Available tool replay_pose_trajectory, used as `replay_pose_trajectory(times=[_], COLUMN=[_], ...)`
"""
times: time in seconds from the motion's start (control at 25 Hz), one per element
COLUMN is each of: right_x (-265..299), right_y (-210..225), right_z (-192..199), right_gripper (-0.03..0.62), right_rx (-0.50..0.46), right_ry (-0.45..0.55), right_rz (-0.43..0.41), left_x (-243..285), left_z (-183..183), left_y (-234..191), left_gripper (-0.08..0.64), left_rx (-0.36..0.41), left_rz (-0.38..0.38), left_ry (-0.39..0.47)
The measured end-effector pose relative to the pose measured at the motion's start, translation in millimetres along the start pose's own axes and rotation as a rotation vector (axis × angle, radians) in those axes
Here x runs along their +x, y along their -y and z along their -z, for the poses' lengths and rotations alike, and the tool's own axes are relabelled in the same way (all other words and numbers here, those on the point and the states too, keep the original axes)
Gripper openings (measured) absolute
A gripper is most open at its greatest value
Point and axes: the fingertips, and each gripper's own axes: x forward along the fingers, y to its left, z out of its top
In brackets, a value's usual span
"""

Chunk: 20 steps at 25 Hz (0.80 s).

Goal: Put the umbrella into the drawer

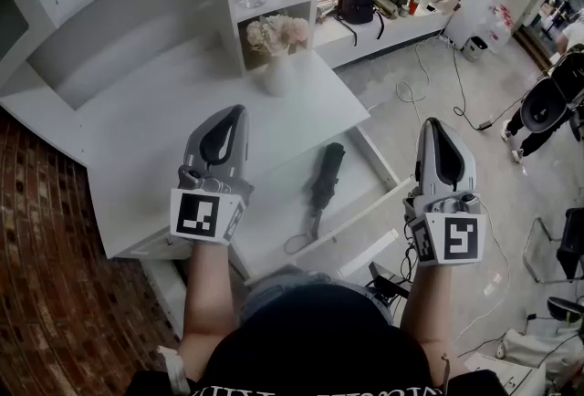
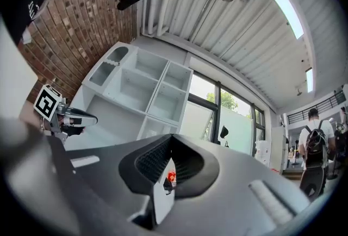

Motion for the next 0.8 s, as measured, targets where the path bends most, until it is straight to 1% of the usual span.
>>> replay_pose_trajectory(times=[0.36,0.64,0.8], right_x=[-6.2,-7.8,-10.0], right_y=[8.7,14.1,16.1], right_z=[-5.2,-5.6,-2.9], right_gripper=[0.005,0.005,0.005], right_rx=[-0.023,-0.029,-0.041], right_ry=[0.01,0.011,0.003], right_rz=[0.027,0.051,0.051], left_x=[1.0,3.7,4.6], left_z=[-13.9,-17.3,-16.9], left_y=[2.6,5.9,9.8], left_gripper=[-0.002,-0.002,-0.002], left_rx=[0.039,0.062,0.07], left_rz=[0.003,0.007,0.014], left_ry=[0.032,0.033,0.031])
